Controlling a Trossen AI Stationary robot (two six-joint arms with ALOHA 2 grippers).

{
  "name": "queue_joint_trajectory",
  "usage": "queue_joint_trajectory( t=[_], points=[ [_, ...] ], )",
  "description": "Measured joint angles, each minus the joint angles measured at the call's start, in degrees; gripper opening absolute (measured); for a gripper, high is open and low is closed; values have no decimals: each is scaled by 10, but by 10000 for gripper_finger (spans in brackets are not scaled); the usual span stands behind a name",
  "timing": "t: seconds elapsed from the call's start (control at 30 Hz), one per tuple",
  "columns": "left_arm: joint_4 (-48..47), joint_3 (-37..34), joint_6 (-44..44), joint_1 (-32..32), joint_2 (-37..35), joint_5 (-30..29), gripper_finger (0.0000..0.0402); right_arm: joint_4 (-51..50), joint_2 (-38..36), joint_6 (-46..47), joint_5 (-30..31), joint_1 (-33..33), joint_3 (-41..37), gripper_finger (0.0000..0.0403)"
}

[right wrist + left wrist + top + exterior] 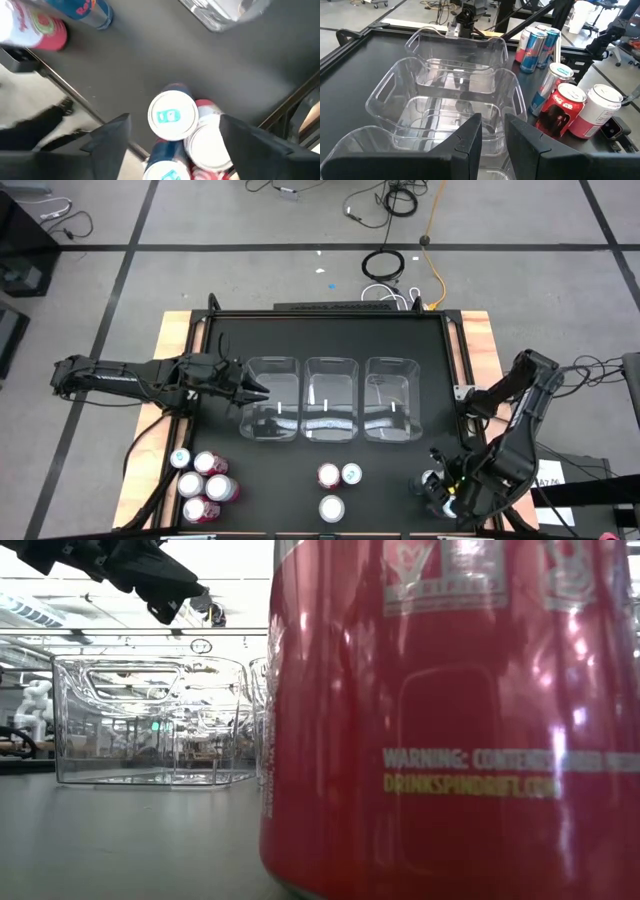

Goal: Sort soda cans
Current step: Put the top right silver blue soda can into the middle right transparent bin

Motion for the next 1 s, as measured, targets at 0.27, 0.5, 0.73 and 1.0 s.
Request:
queue_joint_trajectory(
  t=[0.27,0.5,0.73,1.0],
  points=[
    [0,0,0,0,0,0,93,33,44,-117,-1,-24,0,329],
    [-1,0,1,0,0,0,93,30,72,-150,-48,-44,0,317],
    [-1,0,1,0,0,0,93,19,83,-152,-75,-47,0,315],
    [-1,0,0,0,0,0,93,25,83,-152,-76,-43,-23,315]
  ],
)
